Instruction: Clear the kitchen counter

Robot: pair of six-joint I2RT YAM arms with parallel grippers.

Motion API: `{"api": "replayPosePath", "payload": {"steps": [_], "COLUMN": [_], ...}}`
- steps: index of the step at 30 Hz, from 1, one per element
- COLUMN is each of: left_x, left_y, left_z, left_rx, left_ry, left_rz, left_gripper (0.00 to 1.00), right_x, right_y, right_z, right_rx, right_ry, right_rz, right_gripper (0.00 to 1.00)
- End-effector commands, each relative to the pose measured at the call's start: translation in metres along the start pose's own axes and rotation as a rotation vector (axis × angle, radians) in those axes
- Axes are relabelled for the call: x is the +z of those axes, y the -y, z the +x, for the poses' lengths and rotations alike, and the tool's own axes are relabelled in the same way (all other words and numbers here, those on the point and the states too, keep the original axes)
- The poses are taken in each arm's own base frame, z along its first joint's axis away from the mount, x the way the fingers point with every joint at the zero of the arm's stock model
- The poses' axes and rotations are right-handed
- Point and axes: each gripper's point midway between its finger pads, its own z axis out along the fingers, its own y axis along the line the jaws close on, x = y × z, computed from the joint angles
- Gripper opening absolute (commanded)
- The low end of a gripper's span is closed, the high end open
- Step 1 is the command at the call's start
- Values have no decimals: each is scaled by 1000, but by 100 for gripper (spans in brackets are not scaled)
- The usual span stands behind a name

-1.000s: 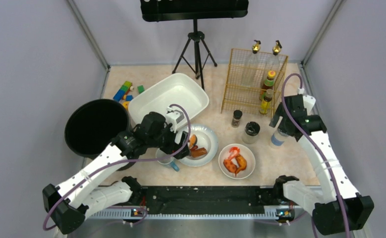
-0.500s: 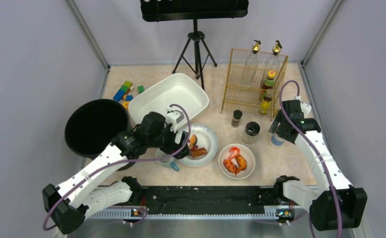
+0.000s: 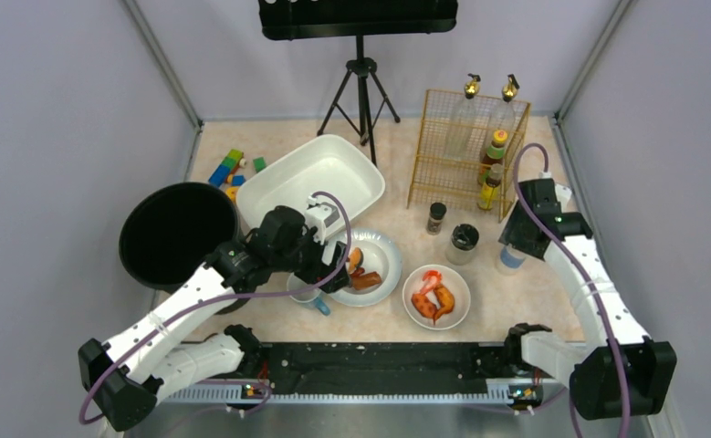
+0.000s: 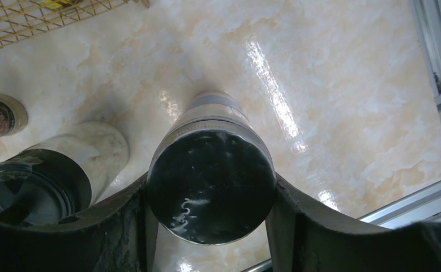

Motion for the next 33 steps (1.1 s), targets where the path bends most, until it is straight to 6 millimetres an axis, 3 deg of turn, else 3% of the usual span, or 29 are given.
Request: {"api": "replayPosePath", "payload": {"steps": [1,7,12,17,26,33], "left_x": [-1,-1,0,1,1,2], "left_y": [4,4,3,3,2,0], "left_z": [-4,-4,-4,-4,-4,-4], "left_rx": [14,14,12,11,12,12], "left_ry": [23,21,18,15,13,16], "left_rz": [23,25,20,19,16,2], "left_gripper": [99,99,99,99,99,99], "right_x": [-38,-92,-132,-155,-159,-120], "right_y": [-7,-15,-45,-81,-149,-180], "right_z": [-52,-106,-147,-180,-233,-244], "right_rx": [19,6,11,-9,-67,-97], "right_ry": [131,222,281,305,367,325], "right_rz": [-50,-102,-256,-367,-442,-417], "right_gripper": [0,0,0,0,0,0]}}
